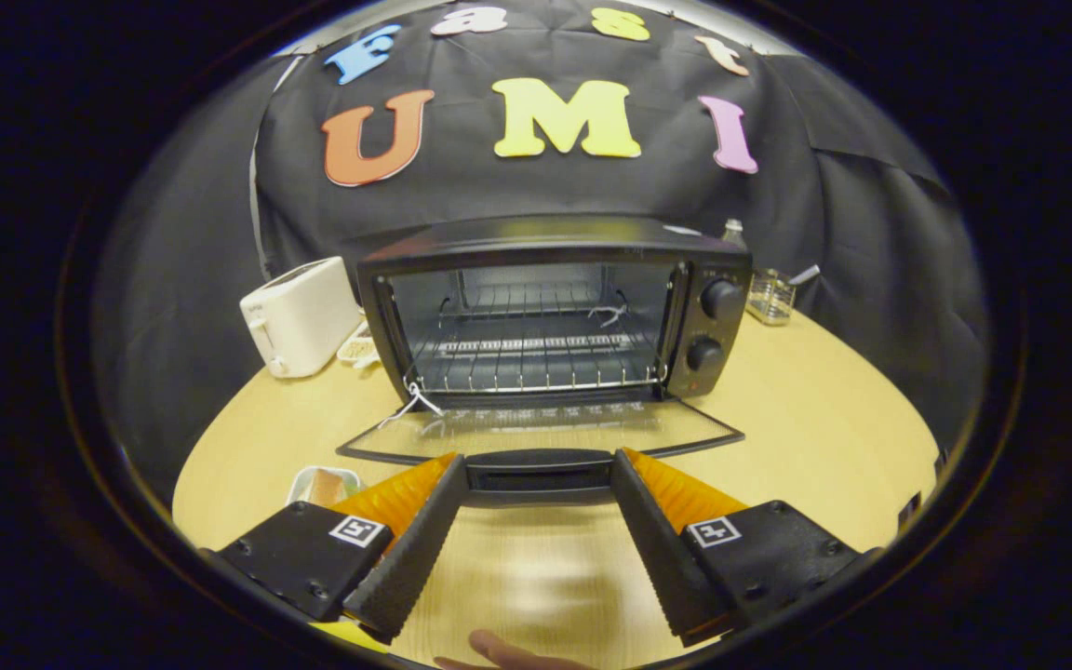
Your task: Open the toaster oven, put the food inside, and close the toaster oven door.
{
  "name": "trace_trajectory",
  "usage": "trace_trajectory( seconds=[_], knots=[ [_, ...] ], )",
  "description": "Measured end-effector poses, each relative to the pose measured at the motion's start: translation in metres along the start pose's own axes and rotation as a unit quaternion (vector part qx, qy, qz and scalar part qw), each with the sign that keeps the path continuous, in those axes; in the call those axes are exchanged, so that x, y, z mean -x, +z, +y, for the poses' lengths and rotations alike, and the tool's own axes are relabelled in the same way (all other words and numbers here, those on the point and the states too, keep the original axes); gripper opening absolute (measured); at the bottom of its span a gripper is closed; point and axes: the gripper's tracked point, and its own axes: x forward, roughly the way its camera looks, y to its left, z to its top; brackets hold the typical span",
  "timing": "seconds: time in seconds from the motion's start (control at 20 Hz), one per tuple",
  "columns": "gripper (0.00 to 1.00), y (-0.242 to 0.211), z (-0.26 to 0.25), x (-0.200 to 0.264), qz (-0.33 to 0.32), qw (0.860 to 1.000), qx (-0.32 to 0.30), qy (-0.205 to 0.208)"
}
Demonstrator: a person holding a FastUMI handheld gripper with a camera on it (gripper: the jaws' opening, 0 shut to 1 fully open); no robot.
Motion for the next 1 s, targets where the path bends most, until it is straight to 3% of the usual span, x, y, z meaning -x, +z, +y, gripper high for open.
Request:
trace_trajectory(
  seconds=[0.25, 0.45, 0.8, 1.0],
  knots=[
    [0.98, -0.035, -0.004, -0.007, 0.065, 0.998, -0.023, 0.004],
    [0.99, -0.015, 0.004, -0.001, 0.040, 0.999, 0.015, 0.025],
    [0.98, 0.031, 0.040, 0.033, 0.066, 0.991, 0.023, 0.115],
    [1.00, 0.034, 0.073, 0.048, 0.144, 0.970, 0.029, 0.192]
  ],
)
